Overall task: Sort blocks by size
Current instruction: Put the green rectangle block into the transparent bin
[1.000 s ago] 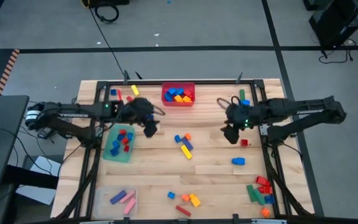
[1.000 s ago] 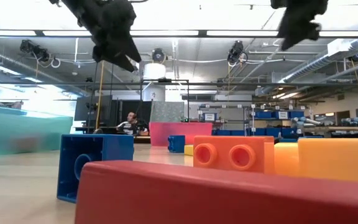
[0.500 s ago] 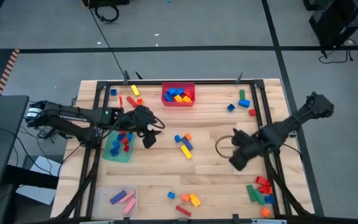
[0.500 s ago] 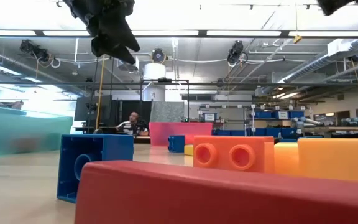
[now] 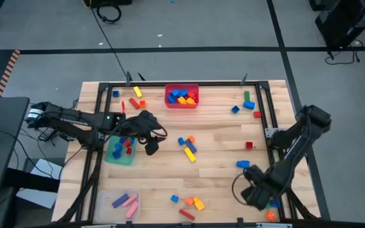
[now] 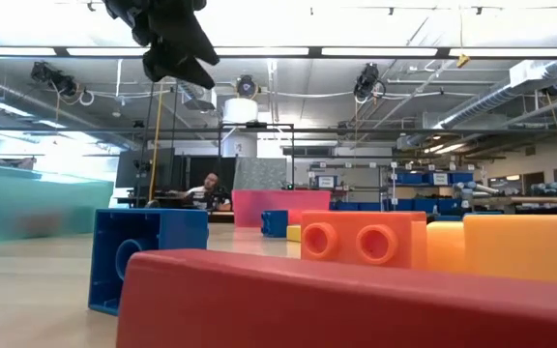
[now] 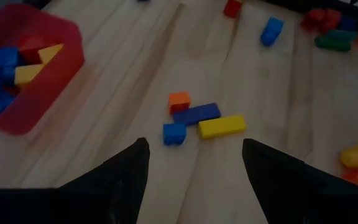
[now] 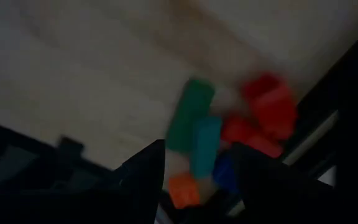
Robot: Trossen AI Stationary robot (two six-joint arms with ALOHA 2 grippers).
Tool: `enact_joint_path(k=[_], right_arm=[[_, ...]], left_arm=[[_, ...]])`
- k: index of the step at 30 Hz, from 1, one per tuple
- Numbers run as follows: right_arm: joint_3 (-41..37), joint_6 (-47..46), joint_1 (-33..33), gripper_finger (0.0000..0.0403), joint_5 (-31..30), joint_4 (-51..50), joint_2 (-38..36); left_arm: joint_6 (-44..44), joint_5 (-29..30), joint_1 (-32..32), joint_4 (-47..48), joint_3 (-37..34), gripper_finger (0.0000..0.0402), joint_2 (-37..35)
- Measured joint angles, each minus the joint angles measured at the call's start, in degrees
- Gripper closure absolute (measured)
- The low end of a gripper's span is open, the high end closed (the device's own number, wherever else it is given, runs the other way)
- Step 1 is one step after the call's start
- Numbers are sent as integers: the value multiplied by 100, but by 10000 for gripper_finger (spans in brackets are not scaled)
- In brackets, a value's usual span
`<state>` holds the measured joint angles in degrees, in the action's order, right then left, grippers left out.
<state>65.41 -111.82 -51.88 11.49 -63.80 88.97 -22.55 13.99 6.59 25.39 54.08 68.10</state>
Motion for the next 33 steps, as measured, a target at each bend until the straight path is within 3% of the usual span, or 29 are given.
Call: enact_joint_path(k=[12,25,33], right_arm=[[-55,-292,-668,206,940,864,801],[-641,-722,-888,206,601,1931,853],[-1007,-670,-885,207,399,2047,853]], left_arm=[[112,-3,131,-279,0,136,4],[110,-3,131,-864,0,136,4],[108,-3,131,-953,0,136,7]])
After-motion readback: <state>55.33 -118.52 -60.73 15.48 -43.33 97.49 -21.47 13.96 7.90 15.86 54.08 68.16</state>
